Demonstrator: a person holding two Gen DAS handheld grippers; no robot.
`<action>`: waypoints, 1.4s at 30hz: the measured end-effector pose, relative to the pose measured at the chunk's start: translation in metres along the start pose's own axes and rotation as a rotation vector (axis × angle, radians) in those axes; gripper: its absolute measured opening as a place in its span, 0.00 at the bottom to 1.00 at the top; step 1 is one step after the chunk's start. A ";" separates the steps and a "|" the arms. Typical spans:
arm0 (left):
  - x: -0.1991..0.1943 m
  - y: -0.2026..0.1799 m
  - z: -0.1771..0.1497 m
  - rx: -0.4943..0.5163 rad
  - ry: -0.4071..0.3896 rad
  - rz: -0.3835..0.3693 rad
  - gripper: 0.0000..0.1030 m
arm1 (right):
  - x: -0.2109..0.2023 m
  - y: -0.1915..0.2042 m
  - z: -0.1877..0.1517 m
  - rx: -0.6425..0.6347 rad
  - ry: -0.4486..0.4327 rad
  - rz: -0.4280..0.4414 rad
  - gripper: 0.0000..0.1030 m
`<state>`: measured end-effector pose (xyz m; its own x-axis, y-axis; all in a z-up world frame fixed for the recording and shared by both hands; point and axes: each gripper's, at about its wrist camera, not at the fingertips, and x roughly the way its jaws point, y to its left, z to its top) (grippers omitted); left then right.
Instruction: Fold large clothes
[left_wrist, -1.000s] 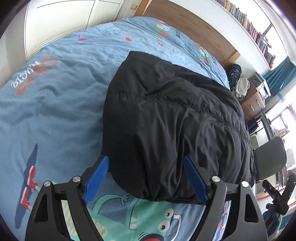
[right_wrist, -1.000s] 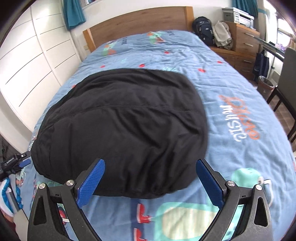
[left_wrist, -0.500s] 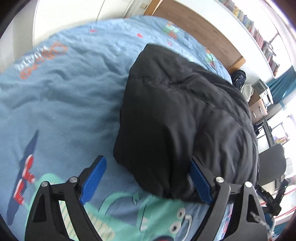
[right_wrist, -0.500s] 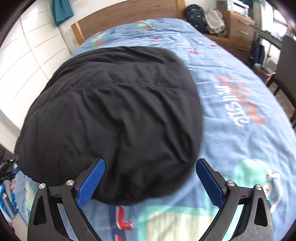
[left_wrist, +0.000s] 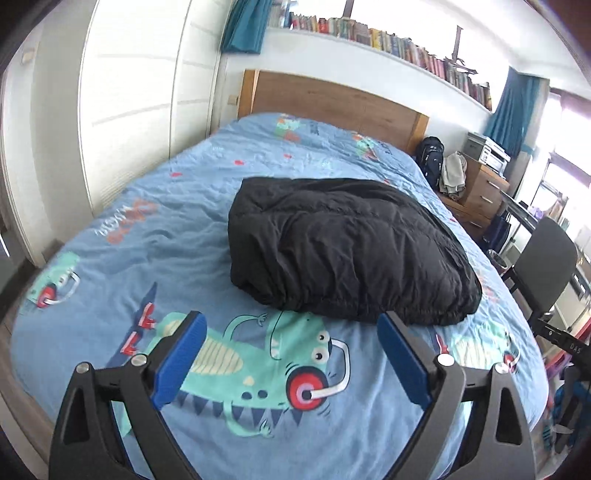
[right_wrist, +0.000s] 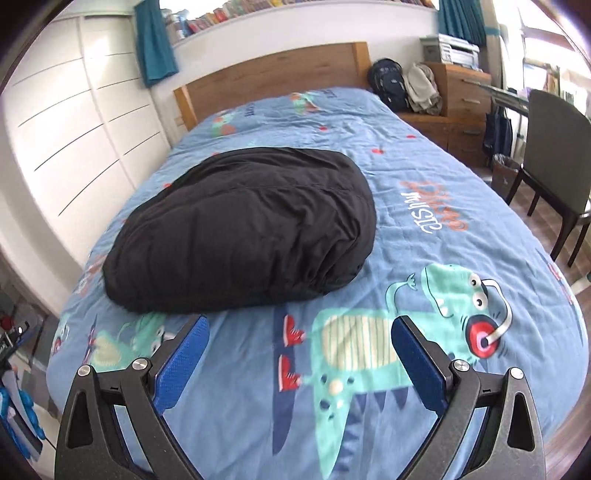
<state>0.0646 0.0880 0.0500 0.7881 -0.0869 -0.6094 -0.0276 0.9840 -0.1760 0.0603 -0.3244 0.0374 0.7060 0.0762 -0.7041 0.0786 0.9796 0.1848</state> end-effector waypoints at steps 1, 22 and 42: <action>-0.013 -0.005 -0.004 0.008 -0.010 -0.001 0.91 | -0.011 0.008 -0.007 -0.022 -0.010 0.004 0.95; -0.110 -0.039 -0.056 0.091 -0.160 0.208 0.91 | -0.100 0.052 -0.069 -0.146 -0.121 0.077 0.98; -0.103 -0.051 -0.064 0.121 -0.129 0.181 0.91 | -0.092 0.023 -0.086 -0.063 -0.086 0.018 0.98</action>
<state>-0.0546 0.0371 0.0718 0.8493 0.1056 -0.5172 -0.1077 0.9938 0.0262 -0.0630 -0.2929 0.0472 0.7647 0.0802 -0.6394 0.0231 0.9882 0.1517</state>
